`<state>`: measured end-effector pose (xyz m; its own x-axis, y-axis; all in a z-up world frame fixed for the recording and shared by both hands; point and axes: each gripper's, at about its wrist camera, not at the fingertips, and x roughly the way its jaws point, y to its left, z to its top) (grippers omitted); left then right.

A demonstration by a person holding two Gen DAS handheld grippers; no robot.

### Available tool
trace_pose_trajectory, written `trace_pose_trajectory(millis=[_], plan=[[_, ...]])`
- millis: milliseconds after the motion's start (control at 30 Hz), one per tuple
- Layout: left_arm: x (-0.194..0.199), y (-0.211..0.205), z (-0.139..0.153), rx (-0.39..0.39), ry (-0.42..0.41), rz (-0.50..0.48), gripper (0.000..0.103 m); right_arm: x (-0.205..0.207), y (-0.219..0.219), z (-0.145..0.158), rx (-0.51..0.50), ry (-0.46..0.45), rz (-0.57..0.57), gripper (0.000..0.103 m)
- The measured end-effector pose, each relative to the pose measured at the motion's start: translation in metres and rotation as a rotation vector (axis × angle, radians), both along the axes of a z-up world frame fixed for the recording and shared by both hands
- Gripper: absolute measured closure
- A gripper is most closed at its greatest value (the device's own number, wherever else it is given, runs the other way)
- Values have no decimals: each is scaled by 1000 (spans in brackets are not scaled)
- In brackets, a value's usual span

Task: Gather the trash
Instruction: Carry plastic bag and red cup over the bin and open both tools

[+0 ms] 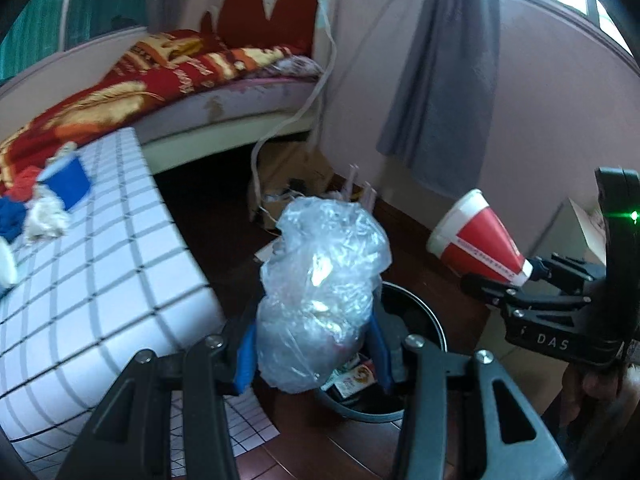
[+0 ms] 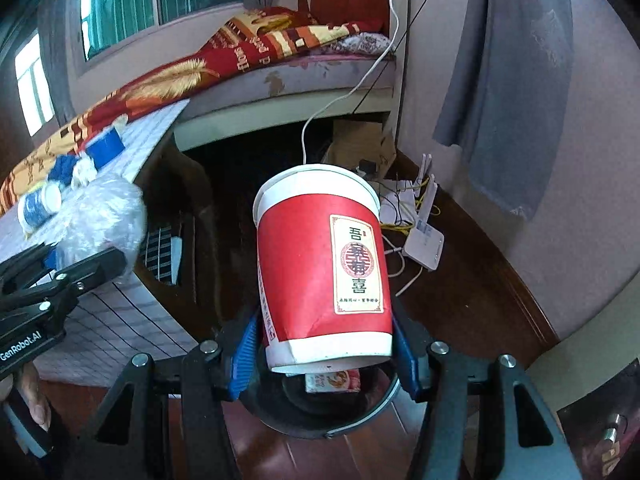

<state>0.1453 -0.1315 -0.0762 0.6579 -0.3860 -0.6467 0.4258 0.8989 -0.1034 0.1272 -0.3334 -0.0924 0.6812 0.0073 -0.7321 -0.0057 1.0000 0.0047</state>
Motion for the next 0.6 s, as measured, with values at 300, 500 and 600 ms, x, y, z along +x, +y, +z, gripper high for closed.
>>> trace_pose_trajectory(millis=[300, 500, 600], plan=[[12, -32, -40, 27, 87, -73, 55, 6, -15, -38, -34, 78, 49, 43], [25, -42, -70, 32, 168, -86, 55, 19, -18, -78, -50, 161, 86, 43], [32, -49, -86, 41, 220, -94, 55, 26, -17, -95, -50, 196, 108, 43]])
